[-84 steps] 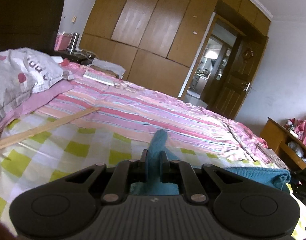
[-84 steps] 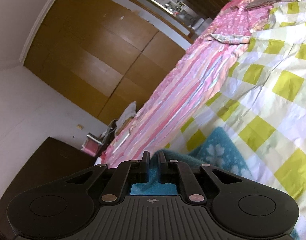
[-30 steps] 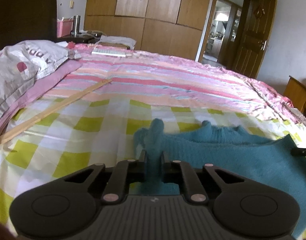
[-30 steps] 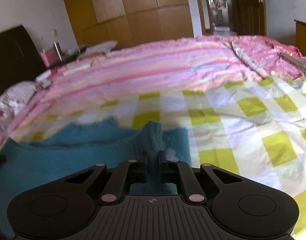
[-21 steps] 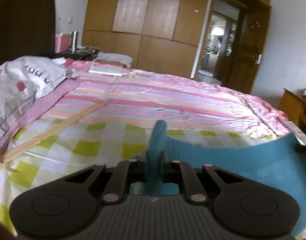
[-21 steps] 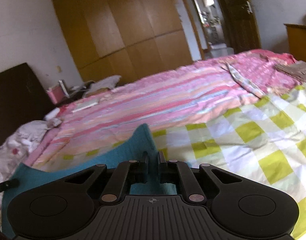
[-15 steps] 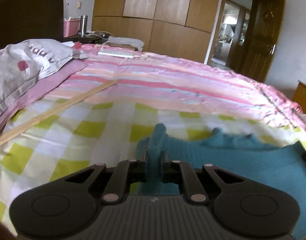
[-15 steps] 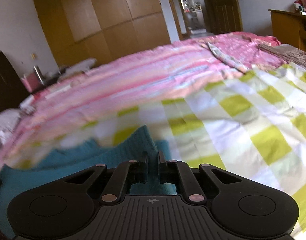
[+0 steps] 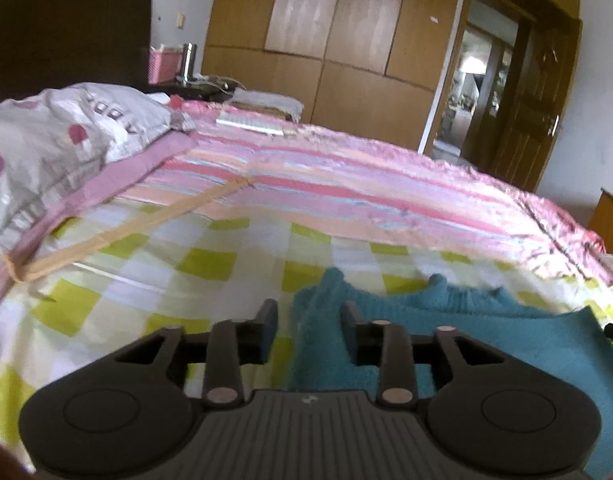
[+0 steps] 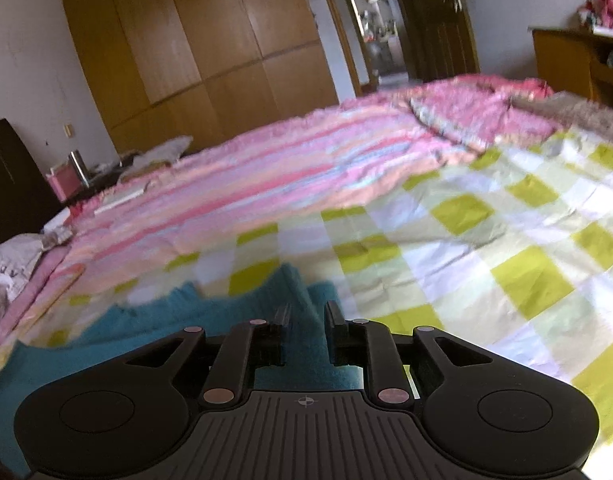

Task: Fold small clothes
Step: 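Withdraw the right tool from the folded sweater, then grasp the side edge of the folded teal sweater with the right tool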

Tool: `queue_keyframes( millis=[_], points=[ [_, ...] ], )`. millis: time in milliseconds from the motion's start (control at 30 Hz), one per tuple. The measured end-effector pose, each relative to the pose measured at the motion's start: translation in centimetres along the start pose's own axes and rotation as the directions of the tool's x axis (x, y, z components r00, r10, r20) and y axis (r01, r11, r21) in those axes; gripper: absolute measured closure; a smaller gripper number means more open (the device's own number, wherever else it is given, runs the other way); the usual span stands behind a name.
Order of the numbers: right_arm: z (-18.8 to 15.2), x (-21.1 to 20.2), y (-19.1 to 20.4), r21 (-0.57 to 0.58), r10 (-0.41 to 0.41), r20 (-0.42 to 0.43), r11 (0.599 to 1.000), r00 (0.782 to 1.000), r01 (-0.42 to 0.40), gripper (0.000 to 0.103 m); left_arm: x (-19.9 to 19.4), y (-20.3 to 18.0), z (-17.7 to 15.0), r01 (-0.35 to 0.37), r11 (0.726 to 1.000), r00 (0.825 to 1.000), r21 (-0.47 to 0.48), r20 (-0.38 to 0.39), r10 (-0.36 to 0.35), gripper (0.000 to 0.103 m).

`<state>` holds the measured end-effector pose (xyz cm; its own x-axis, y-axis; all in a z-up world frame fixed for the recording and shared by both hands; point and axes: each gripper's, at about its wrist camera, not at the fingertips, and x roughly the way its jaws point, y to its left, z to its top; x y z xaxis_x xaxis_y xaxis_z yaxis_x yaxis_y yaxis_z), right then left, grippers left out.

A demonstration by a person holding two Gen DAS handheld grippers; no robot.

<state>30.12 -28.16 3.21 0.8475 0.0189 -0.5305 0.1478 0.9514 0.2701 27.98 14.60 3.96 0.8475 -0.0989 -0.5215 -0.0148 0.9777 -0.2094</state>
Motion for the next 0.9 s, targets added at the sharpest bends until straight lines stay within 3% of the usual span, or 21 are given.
queue_keyframes(
  millis=[200, 300, 400, 467, 533, 600, 700, 900],
  points=[
    [-0.7, -3.7, 1.7, -0.051, 0.055, 0.063, 0.997, 0.996, -0.051, 0.084, -4.2, 0.6, -1.8, -0.007, 1.0, 1.0, -0.026, 0.028, 0.008, 0.061],
    [-1.7, -4.0, 2.0, -0.077, 0.059, 0.03, 0.995, 0.998, -0.056, 0.084, -5.5, 1.3, -3.1, -0.012, 0.997, 1.0, -0.076, 0.021, 0.014, 0.061],
    [-2.8, -3.0, 0.9, -0.03, 0.024, -0.031, 0.999, 0.999, -0.025, 0.084, -6.0, 1.9, -4.7, -0.016, 0.99, 1.0, -0.139, -0.018, 0.014, 0.061],
    [-3.3, -2.3, 0.1, 0.002, 0.0, -0.065, 1.0, 0.998, 0.001, 0.092, -5.7, 2.1, -5.6, -0.015, 0.987, 0.999, -0.162, -0.054, 0.007, 0.061],
    [-3.5, -1.9, 0.0, 0.008, -0.014, -0.075, 1.0, 0.997, 0.015, 0.093, -4.9, 1.9, -6.6, -0.03, 0.988, 0.996, -0.154, -0.093, 0.016, 0.061],
    [-3.1, -1.9, 0.7, -0.018, -0.04, -0.082, 0.999, 0.996, 0.038, 0.092, -4.7, 1.9, -7.1, -0.04, 0.985, 0.994, -0.166, -0.105, 0.023, 0.061],
    [-2.4, -3.0, 2.2, -0.051, -0.048, -0.068, 0.998, 0.997, 0.045, 0.084, -5.3, 2.4, -6.9, -0.031, 0.98, 0.995, -0.195, -0.1, 0.012, 0.061],
    [-1.7, -4.5, 7.7, -0.15, 0.028, -0.09, 0.988, 0.996, -0.042, 0.084, -6.7, 3.6, -7.3, -0.022, 0.958, 0.995, -0.287, -0.102, -0.007, 0.061]
  ],
)
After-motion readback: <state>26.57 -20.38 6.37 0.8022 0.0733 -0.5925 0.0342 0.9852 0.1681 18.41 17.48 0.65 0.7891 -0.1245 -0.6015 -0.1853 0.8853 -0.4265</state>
